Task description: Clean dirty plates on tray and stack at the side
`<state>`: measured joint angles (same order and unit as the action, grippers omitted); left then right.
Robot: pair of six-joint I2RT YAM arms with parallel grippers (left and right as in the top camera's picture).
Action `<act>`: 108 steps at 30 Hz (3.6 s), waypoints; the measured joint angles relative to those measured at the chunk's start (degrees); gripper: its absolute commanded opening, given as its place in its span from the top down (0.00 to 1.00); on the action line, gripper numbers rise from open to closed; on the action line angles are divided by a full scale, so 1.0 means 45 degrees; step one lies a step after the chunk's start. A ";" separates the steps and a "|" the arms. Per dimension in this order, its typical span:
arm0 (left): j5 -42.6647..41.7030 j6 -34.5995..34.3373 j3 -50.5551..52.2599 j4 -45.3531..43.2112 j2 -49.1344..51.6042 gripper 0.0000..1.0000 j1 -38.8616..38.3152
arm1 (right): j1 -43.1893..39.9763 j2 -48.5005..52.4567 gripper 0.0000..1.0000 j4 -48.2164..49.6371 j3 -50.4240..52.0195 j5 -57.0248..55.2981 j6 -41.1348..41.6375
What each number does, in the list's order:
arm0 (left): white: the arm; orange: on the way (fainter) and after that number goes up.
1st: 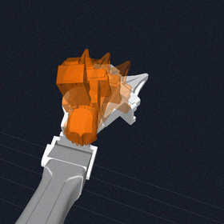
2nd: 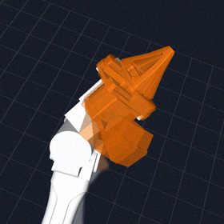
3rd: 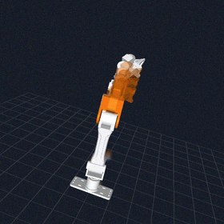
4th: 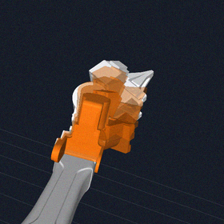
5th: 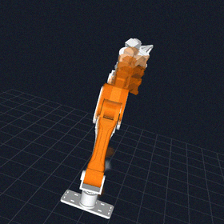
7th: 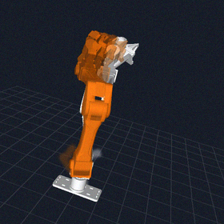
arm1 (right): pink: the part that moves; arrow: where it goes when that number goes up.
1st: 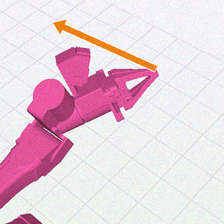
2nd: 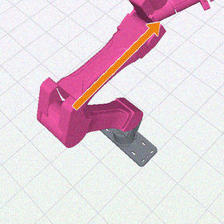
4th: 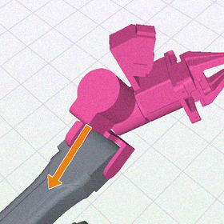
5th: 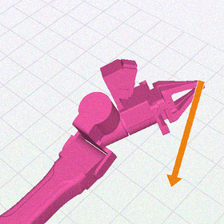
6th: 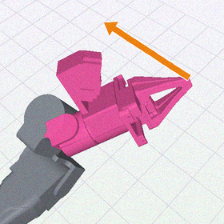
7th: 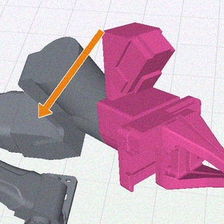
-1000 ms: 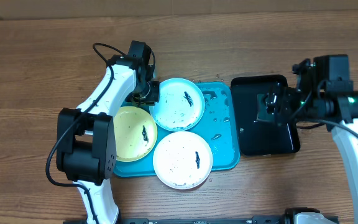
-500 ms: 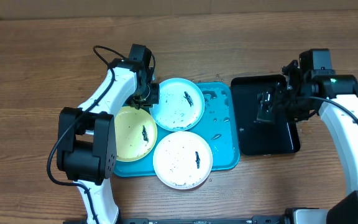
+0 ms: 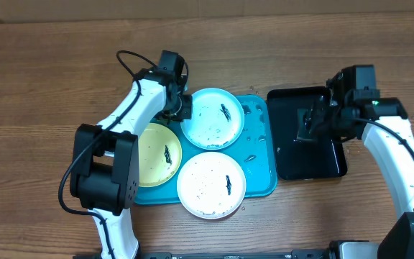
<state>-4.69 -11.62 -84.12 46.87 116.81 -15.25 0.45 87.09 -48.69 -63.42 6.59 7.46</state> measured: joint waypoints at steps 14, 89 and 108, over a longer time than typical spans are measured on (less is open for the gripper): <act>0.0000 -0.0005 0.0034 -0.0248 0.0000 0.96 -0.0427 | 0.0194 0.0573 0.37 0.3920 0.2356 -0.1341 -0.0107; 0.0005 0.0000 0.0044 -0.0228 0.0000 0.90 -0.0427 | 0.0899 0.2686 0.78 0.4109 0.1690 -0.1564 -0.0277; 0.0005 -0.0005 0.0044 -0.0340 0.0000 0.80 -0.0427 | 0.0903 0.2686 0.89 0.3735 0.1690 -0.1501 -0.0301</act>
<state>-4.67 -11.64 -83.92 45.34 116.81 -17.17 4.51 99.18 -31.88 -55.81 -0.16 6.11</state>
